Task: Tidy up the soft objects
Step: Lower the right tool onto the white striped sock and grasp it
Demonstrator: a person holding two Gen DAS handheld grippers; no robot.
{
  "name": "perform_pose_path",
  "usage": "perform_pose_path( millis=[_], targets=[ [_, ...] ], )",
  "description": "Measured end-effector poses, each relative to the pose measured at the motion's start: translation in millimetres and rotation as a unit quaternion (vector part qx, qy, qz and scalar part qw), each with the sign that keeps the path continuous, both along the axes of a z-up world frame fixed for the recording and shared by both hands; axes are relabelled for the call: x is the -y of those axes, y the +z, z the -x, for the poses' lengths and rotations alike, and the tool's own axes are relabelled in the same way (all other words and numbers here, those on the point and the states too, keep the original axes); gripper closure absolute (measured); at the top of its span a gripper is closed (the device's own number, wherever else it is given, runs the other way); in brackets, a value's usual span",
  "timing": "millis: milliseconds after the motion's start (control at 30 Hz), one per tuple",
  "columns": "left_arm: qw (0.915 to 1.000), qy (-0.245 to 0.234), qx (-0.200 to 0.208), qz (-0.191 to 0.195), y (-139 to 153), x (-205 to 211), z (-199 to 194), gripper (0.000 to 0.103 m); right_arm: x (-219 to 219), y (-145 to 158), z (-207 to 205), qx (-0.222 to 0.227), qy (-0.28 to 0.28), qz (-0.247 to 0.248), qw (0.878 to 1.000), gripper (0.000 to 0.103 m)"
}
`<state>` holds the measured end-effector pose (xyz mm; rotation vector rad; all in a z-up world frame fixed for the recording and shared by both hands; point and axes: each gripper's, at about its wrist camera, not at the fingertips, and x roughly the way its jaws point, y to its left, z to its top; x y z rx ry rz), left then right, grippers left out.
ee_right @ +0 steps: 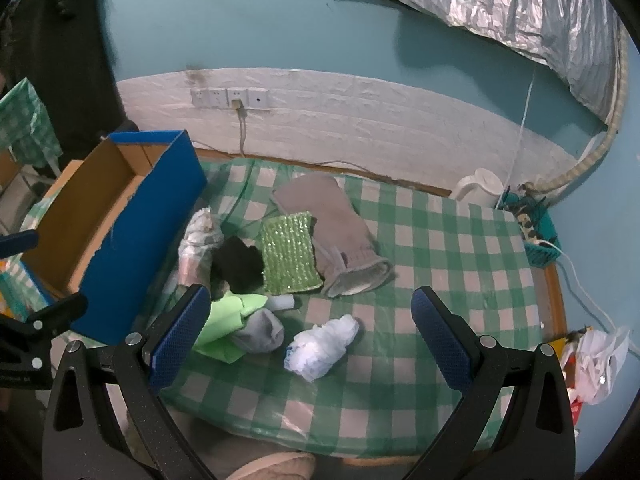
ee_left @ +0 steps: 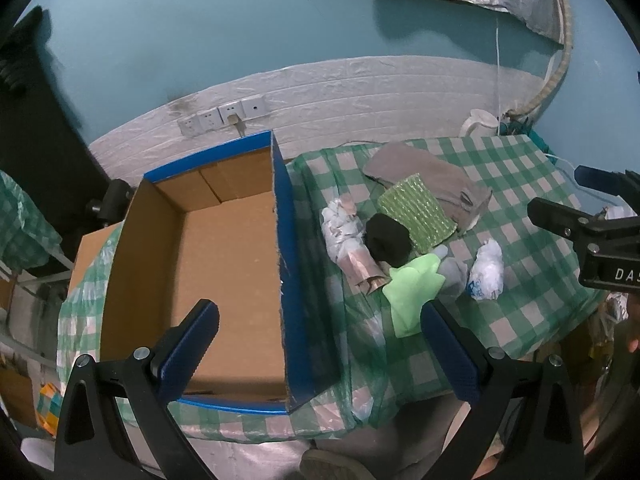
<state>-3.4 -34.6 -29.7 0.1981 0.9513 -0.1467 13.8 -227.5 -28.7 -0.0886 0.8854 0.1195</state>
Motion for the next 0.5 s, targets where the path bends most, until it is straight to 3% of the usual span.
perform_pose_path(
  millis=[500],
  targets=[
    [0.9997, -0.016, -0.009, -0.015, -19.6, 24.3, -8.1, 0.001, 9.6, -17.6, -4.2, -0.014, -0.011, 0.005, 1.000, 0.002]
  ],
)
